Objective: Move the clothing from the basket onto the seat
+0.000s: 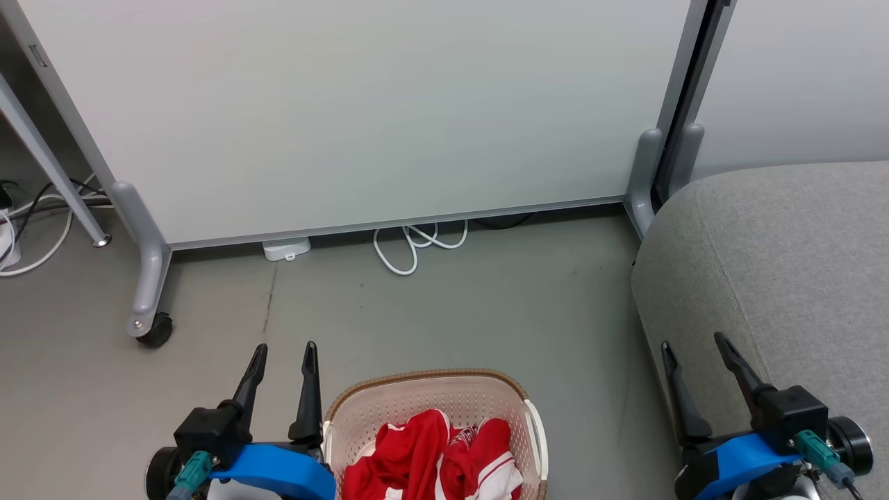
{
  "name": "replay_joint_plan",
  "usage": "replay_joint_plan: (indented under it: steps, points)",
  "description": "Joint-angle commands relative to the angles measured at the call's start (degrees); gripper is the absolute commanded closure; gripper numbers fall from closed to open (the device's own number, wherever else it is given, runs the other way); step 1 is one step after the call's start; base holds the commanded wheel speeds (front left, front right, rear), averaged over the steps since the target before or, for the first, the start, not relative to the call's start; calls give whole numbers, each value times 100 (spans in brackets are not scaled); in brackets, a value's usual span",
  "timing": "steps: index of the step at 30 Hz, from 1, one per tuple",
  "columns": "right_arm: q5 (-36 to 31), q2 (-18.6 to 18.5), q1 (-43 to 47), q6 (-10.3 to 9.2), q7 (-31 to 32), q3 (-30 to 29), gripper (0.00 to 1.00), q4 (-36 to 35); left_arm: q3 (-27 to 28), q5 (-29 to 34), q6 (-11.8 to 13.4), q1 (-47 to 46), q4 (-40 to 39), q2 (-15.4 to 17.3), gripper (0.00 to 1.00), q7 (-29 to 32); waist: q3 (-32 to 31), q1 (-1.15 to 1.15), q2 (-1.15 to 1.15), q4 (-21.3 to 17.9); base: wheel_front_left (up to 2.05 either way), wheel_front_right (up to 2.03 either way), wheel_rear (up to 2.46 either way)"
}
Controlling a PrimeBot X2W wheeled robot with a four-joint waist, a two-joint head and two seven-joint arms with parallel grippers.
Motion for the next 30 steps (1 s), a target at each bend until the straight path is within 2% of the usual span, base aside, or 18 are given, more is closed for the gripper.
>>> replay_joint_plan:
  steps: [1, 22, 30]
  points:
    - [-117, -33, 96, 2, -39, 8, 0, -23, -16, 99, 24, -78, 13, -4, 0, -44, -2, 0, 0, 2, 0, 0, 0]
    - [3, -31, 88, 3, -63, 44, 0, -16, -49, 88, 56, -30, -4, -6, 0, -45, 83, 0, 0, -48, 0, 0, 0]
    - [23, -31, -75, 3, -62, 151, 0, -111, -69, 143, 34, -228, 143, 1, 0, -41, 468, 0, 0, -193, 0, 0, 0]
